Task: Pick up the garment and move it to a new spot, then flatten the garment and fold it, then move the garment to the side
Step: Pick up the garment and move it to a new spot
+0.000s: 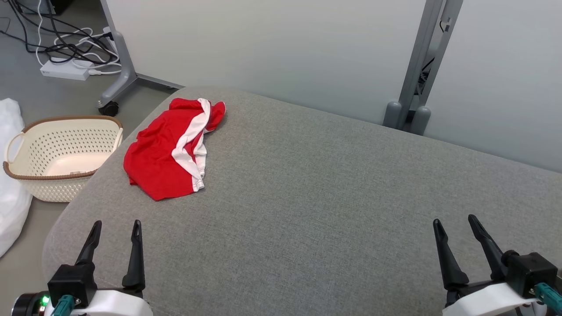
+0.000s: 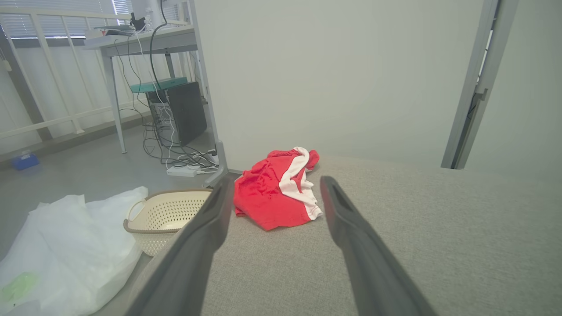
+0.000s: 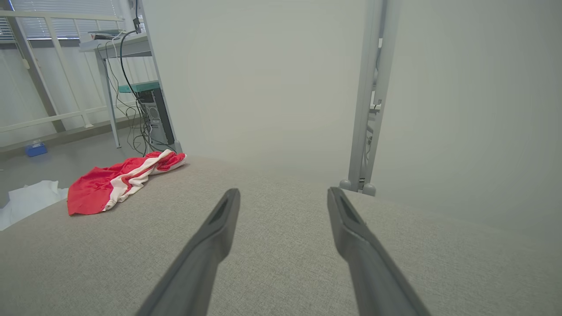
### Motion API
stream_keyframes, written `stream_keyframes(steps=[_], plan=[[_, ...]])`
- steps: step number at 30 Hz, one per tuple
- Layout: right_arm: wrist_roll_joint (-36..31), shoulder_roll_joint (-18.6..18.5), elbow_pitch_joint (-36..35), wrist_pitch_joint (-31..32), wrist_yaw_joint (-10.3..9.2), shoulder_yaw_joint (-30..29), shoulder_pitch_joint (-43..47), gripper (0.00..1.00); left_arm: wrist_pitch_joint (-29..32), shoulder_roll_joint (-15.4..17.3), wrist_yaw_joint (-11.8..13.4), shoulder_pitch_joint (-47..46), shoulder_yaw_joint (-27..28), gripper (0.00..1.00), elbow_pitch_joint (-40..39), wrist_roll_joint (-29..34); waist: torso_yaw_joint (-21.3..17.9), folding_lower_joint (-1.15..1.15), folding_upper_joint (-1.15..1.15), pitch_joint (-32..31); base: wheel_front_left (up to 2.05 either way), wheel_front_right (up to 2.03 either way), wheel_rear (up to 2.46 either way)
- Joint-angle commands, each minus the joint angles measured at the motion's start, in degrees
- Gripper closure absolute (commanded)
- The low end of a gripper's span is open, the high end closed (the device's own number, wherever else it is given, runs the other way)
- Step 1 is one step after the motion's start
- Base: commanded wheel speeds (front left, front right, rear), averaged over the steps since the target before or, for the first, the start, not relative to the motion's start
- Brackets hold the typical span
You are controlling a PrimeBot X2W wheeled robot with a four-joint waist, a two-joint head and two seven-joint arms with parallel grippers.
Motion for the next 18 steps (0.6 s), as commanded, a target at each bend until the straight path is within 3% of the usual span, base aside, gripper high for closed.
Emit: stream_keyframes(steps=[1,10,14,18], plan=[[0.4,-0.2,0.0,-0.3,0.01,0.1,-0.5,0.0,0.0,0.1,0.2,-0.6,0.0,0.0,-0.2,-0.2,0.1,0.0,0.0,0.0,0.0,0.0,0.0],[0.4,-0.2,-0.1,0.1,0.01,0.0,-0.5,0.0,-0.3,0.9,1.1,-4.8,1.4,0.0,-4.2,0.3,0.2,0.0,0.0,0.3,0.0,0.0,0.0],[0.2,-0.2,-0.8,0.5,0.01,0.3,-1.0,0.0,1.1,2.7,1.5,-11.3,2.9,0.0,-7.5,1.6,-0.5,0.0,0.0,1.1,0.0,0.0,0.0],[-0.4,-0.2,-1.8,1.3,0.01,1.5,-2.6,0.0,3.2,3.9,0.3,-20.8,3.6,0.0,-7.2,1.9,-2.5,0.0,0.0,3.6,0.0,0.0,0.0]])
